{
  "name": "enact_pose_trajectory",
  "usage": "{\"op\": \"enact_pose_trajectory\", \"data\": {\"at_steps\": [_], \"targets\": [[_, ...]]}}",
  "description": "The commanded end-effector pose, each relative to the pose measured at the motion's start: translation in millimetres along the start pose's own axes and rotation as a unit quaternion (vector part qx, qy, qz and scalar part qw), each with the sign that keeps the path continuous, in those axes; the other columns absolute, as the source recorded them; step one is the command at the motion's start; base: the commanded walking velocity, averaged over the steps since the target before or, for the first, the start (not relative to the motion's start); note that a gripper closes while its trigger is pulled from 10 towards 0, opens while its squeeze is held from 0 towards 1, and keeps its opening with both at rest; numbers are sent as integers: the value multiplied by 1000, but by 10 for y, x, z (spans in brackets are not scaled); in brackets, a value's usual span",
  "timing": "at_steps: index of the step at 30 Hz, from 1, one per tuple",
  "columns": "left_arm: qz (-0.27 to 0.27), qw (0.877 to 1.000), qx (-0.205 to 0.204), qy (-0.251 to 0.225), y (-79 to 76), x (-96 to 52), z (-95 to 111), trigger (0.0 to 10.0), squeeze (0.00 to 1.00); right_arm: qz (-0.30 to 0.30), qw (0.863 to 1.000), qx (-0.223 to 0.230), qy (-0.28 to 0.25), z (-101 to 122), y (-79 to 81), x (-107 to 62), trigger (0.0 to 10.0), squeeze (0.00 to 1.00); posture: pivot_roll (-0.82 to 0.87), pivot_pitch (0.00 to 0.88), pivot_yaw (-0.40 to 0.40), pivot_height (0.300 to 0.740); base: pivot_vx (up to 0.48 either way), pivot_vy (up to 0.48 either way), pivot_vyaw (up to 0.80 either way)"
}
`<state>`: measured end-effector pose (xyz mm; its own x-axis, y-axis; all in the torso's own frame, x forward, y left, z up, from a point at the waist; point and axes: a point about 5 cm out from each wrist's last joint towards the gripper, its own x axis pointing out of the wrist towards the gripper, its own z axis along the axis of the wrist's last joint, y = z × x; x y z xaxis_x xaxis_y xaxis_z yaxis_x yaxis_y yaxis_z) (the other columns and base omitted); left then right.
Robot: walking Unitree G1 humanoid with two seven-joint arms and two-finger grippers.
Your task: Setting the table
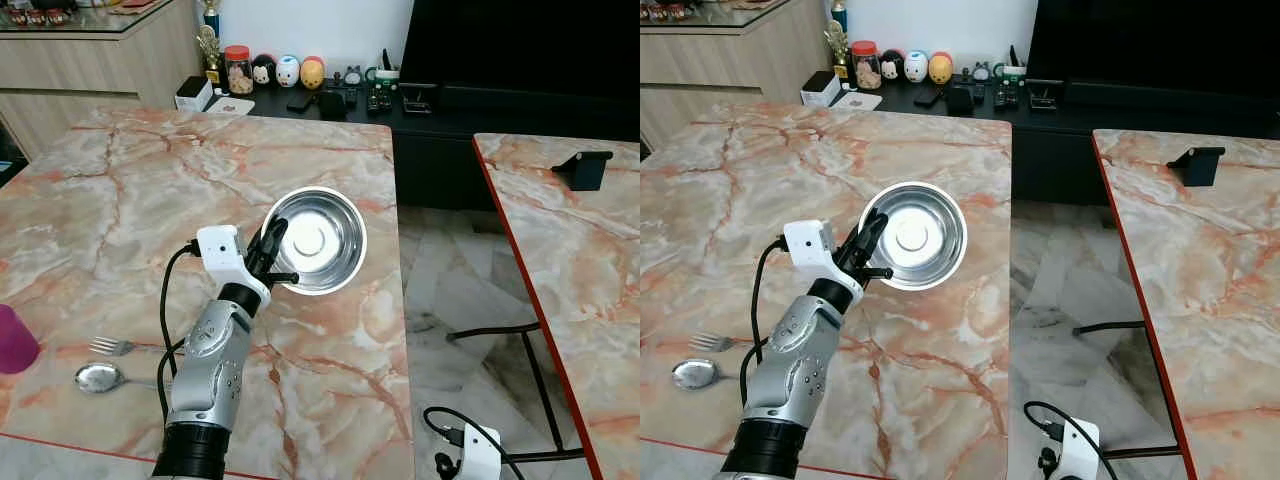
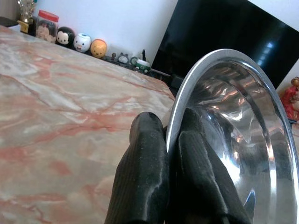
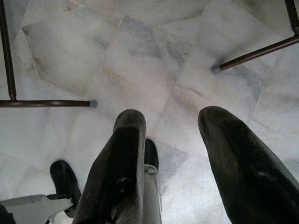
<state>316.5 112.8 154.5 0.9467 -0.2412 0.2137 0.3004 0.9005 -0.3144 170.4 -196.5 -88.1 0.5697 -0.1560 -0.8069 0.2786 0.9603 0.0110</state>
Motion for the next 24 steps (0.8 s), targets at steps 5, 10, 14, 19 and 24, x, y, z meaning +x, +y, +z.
{"op": "enact_pose_trajectory", "data": {"at_steps": [5,10,14,19,24], "targets": [[-1,1000,-7,-10,19,15,45,10000,0,-2,1000,-7,4,-31,-29,-7,10000,0,57,0,-36,740,-311,0,0],[-1,1000,-8,-10,19,14,40,10000,0,-3,1000,-6,4,-36,-29,-9,10000,0,53,0,-34,740,-331,0,0],[-3,1000,-10,-9,9,17,33,10000,0,-3,1000,-7,4,-41,-31,-10,10000,0,53,0,-35,740,-339,0,0],[0,1000,-10,-11,19,20,42,10000,0,-3,1000,-8,5,-41,-35,-10,10000,0,57,0,-40,740,-340,0,0],[2,1000,-9,-12,23,25,45,10000,0,-3,1000,-8,4,-34,-38,-9,10000,0,56,0,-42,740,-340,0,0]]}}
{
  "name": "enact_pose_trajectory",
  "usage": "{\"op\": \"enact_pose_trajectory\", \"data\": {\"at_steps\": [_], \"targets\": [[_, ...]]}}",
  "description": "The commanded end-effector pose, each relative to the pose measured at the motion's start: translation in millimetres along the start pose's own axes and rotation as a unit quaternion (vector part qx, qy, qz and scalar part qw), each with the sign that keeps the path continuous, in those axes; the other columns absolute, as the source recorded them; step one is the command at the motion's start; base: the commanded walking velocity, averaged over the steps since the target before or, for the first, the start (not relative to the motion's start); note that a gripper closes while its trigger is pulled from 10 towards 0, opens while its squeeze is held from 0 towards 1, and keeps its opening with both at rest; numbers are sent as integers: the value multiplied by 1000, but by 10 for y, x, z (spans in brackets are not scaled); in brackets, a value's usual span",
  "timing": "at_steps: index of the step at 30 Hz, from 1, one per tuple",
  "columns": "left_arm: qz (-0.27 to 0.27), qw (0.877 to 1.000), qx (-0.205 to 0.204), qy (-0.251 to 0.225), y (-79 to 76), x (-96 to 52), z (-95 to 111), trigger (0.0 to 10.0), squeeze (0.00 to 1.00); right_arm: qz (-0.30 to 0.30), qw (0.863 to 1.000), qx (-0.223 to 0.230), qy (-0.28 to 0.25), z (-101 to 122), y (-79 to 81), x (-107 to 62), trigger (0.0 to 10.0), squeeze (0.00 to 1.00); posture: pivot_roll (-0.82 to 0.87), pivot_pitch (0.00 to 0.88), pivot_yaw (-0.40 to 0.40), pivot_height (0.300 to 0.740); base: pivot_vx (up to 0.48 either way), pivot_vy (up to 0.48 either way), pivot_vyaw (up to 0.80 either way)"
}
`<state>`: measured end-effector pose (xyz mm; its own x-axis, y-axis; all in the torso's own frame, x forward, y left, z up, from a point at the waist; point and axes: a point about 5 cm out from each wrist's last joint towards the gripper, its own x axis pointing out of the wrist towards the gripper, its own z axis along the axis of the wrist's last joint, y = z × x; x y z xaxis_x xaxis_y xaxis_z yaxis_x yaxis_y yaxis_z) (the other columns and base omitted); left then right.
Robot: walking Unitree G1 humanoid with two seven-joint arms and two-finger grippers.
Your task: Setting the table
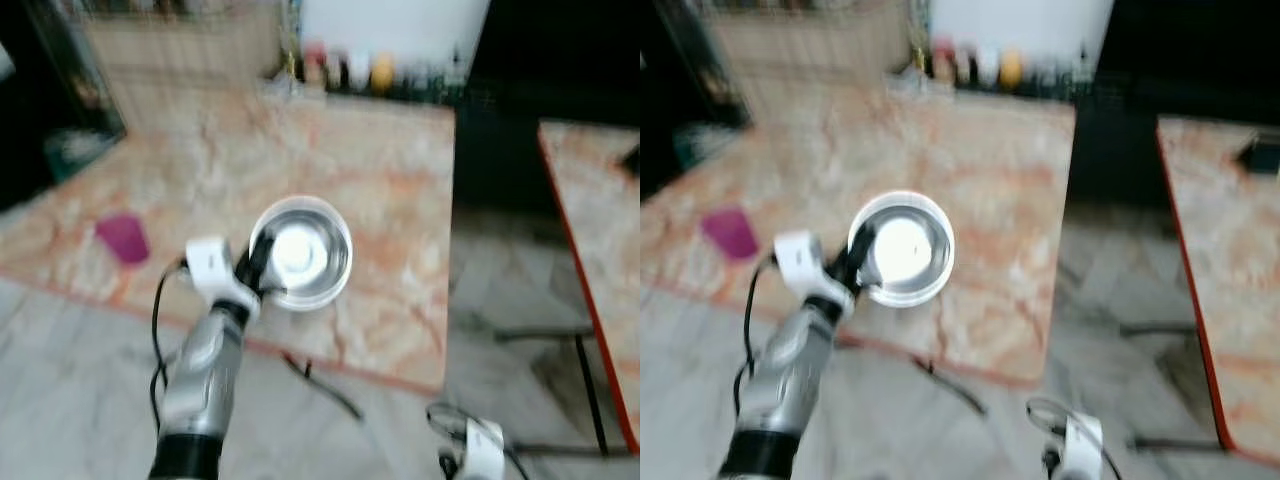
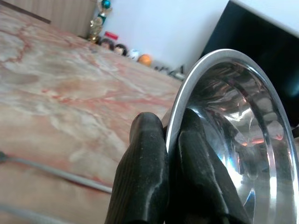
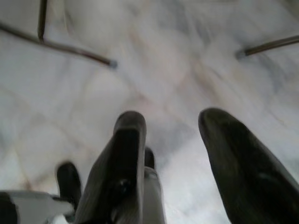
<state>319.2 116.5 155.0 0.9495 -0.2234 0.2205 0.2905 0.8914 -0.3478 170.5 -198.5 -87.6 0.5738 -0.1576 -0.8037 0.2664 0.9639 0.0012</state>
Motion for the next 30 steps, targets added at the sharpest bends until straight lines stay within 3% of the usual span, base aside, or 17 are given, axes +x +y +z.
{"op": "enact_pose_trajectory", "data": {"at_steps": [1,11,30], "targets": [[-6,1000,7,-5,-20,9,29,10000,0,-3,1000,0,6,-42,-21,-9,10000,0,58,0,-43,740,-341,0,0],[-10,1000,-1,-10,-41,32,41,10000,0,-4,1000,1,4,-26,-24,-5,10000,0,58,0,-47,740,-325,0,0],[-7,1000,1,-10,-41,51,47,10000,0,-5,1000,0,2,-10,-33,-2,10000,0,57,0,-52,740,0,0,0]]}}
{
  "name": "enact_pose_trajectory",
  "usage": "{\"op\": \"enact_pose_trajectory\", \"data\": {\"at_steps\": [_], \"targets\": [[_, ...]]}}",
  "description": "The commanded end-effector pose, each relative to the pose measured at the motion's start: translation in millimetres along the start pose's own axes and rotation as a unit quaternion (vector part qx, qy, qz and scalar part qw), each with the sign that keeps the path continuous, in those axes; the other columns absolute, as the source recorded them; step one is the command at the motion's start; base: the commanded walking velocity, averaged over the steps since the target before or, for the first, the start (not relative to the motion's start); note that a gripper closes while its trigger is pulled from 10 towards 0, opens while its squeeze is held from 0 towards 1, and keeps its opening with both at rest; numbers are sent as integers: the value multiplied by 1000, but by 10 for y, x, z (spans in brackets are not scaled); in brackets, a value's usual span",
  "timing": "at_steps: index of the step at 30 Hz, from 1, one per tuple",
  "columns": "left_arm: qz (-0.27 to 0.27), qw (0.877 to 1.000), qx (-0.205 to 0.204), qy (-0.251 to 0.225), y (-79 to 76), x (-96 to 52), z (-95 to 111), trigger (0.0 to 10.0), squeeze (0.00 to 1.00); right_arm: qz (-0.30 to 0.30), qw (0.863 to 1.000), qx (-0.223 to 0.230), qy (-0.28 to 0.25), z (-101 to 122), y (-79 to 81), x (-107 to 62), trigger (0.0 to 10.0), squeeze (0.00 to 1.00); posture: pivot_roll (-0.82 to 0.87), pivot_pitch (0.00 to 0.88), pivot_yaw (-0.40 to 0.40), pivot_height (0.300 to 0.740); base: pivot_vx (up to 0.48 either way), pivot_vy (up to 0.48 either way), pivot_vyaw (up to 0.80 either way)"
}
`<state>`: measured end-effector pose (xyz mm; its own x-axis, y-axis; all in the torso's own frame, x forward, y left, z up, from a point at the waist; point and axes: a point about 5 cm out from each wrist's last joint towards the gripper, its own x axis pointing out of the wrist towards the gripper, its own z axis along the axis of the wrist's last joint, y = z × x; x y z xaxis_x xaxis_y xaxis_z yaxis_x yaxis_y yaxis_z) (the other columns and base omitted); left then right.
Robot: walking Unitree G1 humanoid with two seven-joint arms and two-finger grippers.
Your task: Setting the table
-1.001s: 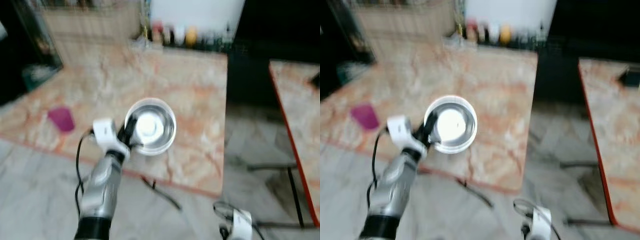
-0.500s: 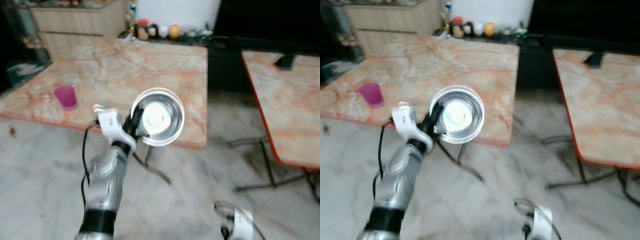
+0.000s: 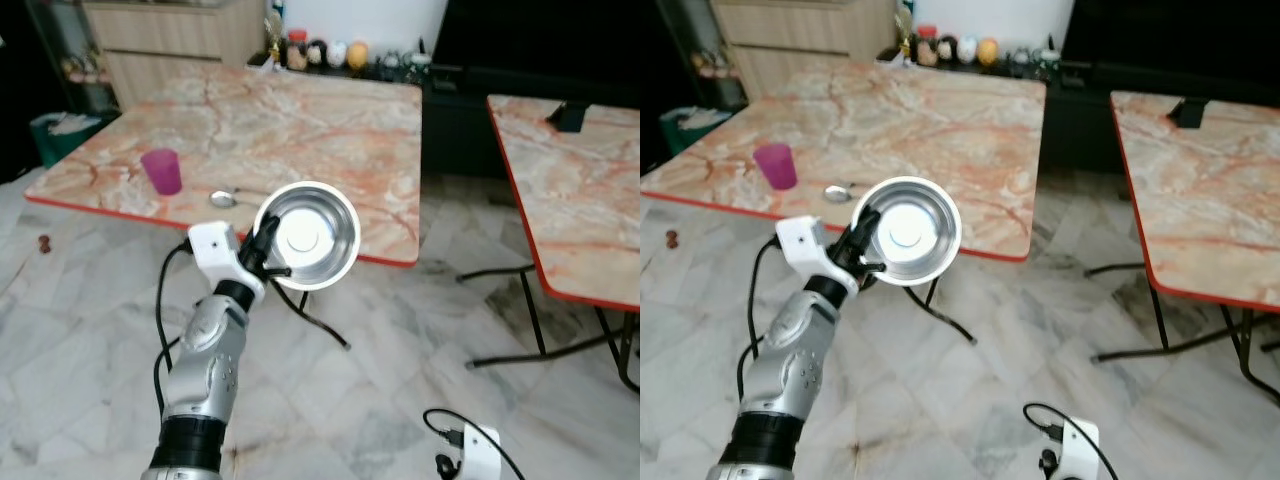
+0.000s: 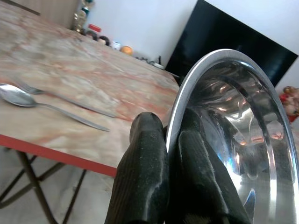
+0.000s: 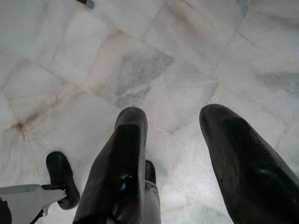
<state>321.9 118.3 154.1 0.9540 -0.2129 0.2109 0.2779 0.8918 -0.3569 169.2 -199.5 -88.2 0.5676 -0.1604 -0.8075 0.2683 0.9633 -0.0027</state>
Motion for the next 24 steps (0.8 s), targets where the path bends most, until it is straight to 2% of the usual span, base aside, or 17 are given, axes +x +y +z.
{"op": "enact_pose_trajectory", "data": {"at_steps": [1,6,9,24], "targets": [[-15,1000,7,-12,-73,32,52,10000,0,-3,1000,1,-1,2,-20,0,10000,0,57,0,-52,740,0,0,0],[-15,1000,11,-12,-71,39,56,10000,0,-3,1000,2,-1,6,-17,0,10000,0,58,0,-51,740,0,0,0],[-15,1000,14,-12,-65,40,59,10000,0,-2,1000,2,-1,6,-12,1,10000,0,57,0,-48,740,0,-261,0],[-18,1000,18,-8,-77,49,47,10000,0,-1,1000,5,-3,9,-4,1,10000,0,57,0,-45,740,0,-362,0]]}}
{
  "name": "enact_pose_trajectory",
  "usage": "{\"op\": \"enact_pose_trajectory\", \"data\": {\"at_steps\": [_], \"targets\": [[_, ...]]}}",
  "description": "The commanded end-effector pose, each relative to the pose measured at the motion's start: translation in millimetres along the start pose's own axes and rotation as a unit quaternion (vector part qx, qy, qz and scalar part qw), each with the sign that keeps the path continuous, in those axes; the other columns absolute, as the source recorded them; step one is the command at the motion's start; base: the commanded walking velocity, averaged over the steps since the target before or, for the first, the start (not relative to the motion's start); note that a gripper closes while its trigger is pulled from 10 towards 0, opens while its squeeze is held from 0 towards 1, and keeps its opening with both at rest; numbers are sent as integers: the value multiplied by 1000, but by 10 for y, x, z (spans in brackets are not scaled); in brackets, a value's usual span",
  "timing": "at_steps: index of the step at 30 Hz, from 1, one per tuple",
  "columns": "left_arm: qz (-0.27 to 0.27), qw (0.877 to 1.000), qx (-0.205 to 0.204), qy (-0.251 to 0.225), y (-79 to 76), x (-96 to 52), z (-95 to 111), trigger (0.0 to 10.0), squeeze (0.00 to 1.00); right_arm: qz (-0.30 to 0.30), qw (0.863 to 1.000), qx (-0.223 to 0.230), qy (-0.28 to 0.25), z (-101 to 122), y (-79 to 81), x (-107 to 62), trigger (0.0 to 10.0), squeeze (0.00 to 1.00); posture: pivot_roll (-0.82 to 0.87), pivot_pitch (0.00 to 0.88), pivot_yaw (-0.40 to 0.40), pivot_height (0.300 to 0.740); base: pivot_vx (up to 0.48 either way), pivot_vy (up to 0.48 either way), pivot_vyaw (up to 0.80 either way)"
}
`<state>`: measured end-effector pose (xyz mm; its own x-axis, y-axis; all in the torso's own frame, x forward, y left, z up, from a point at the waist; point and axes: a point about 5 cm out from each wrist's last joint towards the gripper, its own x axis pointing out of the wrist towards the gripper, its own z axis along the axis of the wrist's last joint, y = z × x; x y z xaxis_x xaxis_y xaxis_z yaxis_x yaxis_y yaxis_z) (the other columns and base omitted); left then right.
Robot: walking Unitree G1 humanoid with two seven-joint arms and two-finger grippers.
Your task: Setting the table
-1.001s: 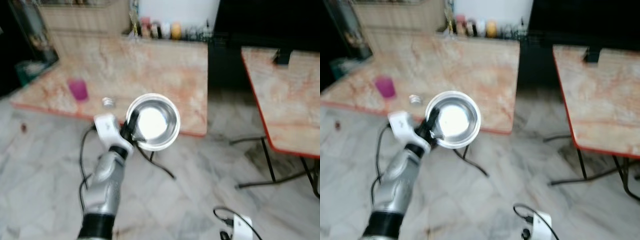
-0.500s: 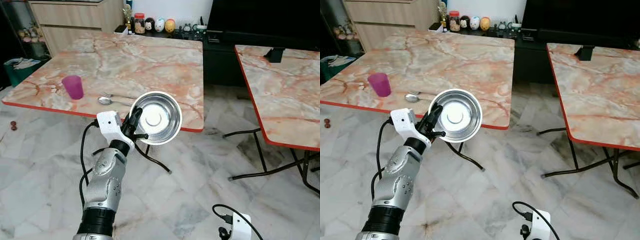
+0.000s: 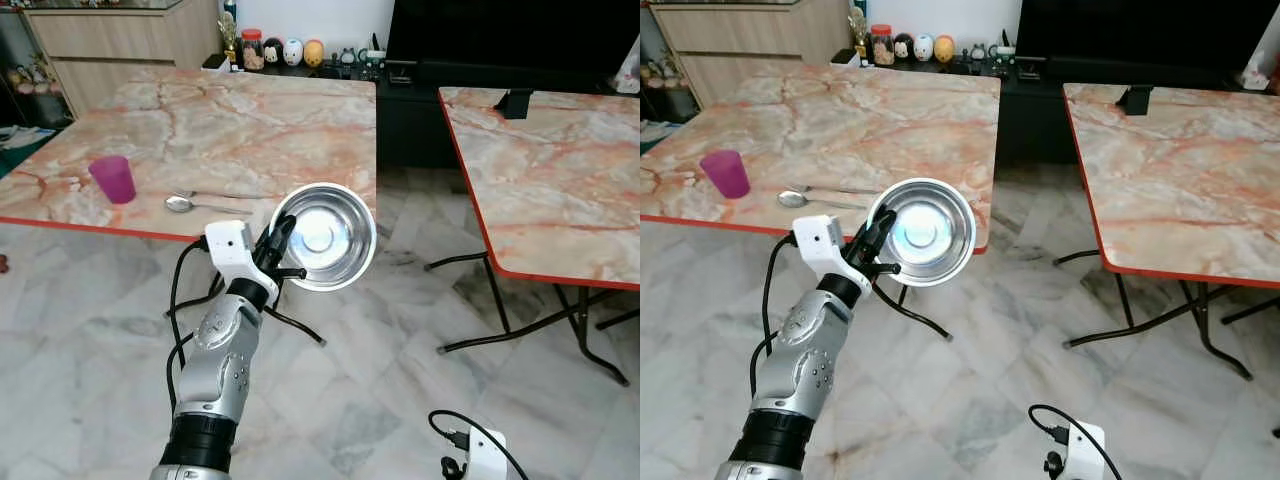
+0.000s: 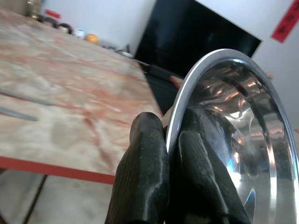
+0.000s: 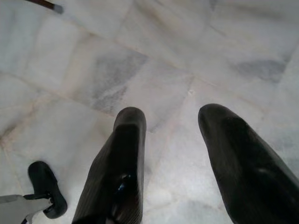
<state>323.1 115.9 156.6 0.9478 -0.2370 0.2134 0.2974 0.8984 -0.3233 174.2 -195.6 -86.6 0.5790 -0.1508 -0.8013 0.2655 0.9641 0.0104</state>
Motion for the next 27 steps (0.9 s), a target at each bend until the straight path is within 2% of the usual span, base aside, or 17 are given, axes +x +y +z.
{"op": "enact_pose_trajectory", "data": {"at_steps": [1,13,16,19,27], "targets": [[-5,1000,3,-11,-49,27,36,10000,0,-7,1000,1,3,-30,-55,-9,10000,0,57,0,-45,740,0,-412,0],[-3,1000,3,-10,-44,22,30,10000,0,-3,1000,-8,3,-32,-56,-9,10000,0,59,0,-49,740,0,-411,0],[-3,1000,2,-9,-45,21,24,10000,0,1,1000,-20,2,-24,-55,-8,10000,0,55,0,-47,740,0,-410,650],[-5,1000,3,-8,-48,30,23,10000,0,-3,1000,5,4,-39,-53,-10,10000,0,55,0,-46,740,0,-412,267],[-10,1000,6,-8,-62,38,21,10000,0,0,1000,-2,3,-36,-46,-10,10000,0,54,0,-44,740,0,-409,0]]}}
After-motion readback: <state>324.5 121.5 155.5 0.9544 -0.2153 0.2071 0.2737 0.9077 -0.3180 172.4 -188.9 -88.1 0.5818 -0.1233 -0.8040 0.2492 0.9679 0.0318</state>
